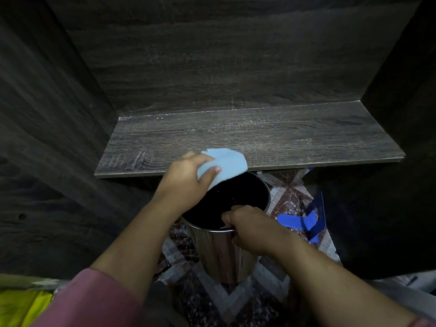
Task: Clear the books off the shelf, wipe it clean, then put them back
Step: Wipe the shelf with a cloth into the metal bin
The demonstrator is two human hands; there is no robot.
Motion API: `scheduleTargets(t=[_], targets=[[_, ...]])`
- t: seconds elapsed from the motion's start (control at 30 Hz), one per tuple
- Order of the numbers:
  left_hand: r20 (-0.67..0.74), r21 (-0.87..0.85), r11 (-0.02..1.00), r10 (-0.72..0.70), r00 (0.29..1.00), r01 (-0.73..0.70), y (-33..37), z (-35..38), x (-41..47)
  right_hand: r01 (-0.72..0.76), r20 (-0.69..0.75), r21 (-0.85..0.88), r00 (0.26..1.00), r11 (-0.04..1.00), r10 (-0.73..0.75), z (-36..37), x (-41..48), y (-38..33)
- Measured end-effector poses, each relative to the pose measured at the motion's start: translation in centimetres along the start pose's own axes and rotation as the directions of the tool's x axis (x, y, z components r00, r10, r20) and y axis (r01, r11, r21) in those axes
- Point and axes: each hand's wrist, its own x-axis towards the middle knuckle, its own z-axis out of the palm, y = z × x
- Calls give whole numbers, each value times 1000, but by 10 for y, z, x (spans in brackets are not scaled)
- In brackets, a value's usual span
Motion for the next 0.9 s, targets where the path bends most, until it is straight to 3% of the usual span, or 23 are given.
scheduleTargets(t=[0.13,0.23,0.4,0.47,0.6,0.7,0.77,0.83,0.9], targets=[[-286,22,1000,20,958,-14,-3,-2,13,-18,4,25,1000,1000,18,1,1,2],[-306,84,996,18,952,9,-12,4,23,-16,2,33,1000,999,16,3,1,4],[-66,273,959,-54,996,70,-29,17,36,-11,17,42,1000,999,10,4,2,7],[7,277,961,-19,1000,16,-29,19,36,-6,30,37,1000,999,5,3,2,7],[131,128,981,127,983,-143,-17,9,31,-3,44,42,999,999,1,6,2,9],[327,26,993,99,940,-114,-9,-7,19,-4,51,67,999,998,0,9,5,10],[370,-109,992,105,923,-70,-8,-14,10,1,51,74,999,997,-5,9,7,8],[240,-153,987,80,967,-43,-15,-19,4,7,41,75,999,997,-11,8,9,6],[-37,-45,998,-38,999,37,-28,-26,5,7,35,89,999,996,-10,9,11,2]])
